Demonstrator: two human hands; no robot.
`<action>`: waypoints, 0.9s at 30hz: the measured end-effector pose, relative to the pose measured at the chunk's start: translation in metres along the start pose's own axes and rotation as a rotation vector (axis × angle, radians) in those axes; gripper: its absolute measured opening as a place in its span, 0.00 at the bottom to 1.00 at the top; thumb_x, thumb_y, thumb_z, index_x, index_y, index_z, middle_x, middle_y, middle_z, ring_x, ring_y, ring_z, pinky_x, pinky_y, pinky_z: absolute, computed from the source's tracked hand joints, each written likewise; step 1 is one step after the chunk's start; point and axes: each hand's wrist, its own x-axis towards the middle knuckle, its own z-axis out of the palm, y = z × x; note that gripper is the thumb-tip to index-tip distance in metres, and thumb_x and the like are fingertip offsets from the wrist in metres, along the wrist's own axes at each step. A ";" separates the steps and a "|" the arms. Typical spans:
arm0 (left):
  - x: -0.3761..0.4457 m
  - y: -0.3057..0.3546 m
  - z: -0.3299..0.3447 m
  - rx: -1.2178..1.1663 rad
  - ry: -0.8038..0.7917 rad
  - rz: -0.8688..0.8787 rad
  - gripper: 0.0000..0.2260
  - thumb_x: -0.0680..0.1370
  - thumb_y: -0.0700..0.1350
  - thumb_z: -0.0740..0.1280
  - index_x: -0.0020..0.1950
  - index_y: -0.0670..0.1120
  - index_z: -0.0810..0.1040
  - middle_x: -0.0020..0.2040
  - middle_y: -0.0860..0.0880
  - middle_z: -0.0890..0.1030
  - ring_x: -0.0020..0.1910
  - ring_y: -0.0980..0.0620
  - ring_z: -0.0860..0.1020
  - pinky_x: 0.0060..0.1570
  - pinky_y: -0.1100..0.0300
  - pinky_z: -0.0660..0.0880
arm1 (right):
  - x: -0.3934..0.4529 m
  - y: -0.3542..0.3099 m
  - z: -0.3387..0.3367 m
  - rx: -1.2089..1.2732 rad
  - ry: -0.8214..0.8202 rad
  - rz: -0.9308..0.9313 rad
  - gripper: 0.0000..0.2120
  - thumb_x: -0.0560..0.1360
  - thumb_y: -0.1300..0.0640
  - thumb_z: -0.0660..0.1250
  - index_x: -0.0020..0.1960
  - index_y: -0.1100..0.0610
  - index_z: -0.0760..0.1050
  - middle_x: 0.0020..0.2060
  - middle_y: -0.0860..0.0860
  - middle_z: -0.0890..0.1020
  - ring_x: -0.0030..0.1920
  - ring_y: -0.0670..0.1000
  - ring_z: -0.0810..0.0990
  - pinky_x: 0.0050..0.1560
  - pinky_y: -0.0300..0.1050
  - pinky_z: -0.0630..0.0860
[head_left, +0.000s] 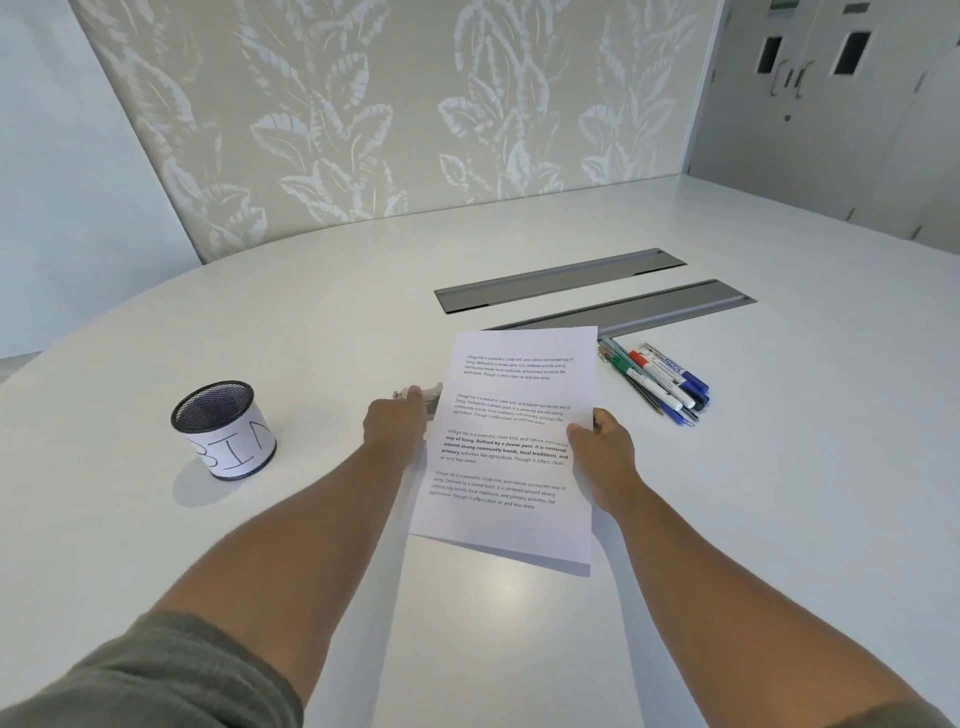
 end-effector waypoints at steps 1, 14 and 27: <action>0.000 0.002 0.004 -0.103 -0.024 -0.074 0.20 0.75 0.55 0.65 0.53 0.39 0.79 0.43 0.44 0.84 0.45 0.43 0.84 0.50 0.54 0.81 | 0.000 0.000 0.001 0.016 0.000 0.006 0.10 0.75 0.65 0.61 0.50 0.57 0.79 0.46 0.52 0.84 0.44 0.53 0.80 0.48 0.45 0.79; -0.005 0.022 0.007 -0.367 -0.096 -0.288 0.06 0.71 0.38 0.60 0.44 0.43 0.76 0.27 0.47 0.76 0.20 0.50 0.70 0.23 0.66 0.67 | -0.006 -0.003 0.000 0.110 -0.009 0.014 0.10 0.76 0.67 0.60 0.49 0.58 0.78 0.42 0.50 0.83 0.38 0.48 0.79 0.32 0.33 0.77; -0.022 0.024 -0.035 -0.193 -0.068 -0.076 0.13 0.68 0.46 0.58 0.44 0.53 0.81 0.42 0.52 0.80 0.38 0.48 0.74 0.46 0.57 0.72 | -0.018 -0.023 -0.008 0.140 -0.033 -0.048 0.10 0.77 0.68 0.60 0.53 0.59 0.77 0.44 0.49 0.82 0.41 0.47 0.80 0.34 0.32 0.78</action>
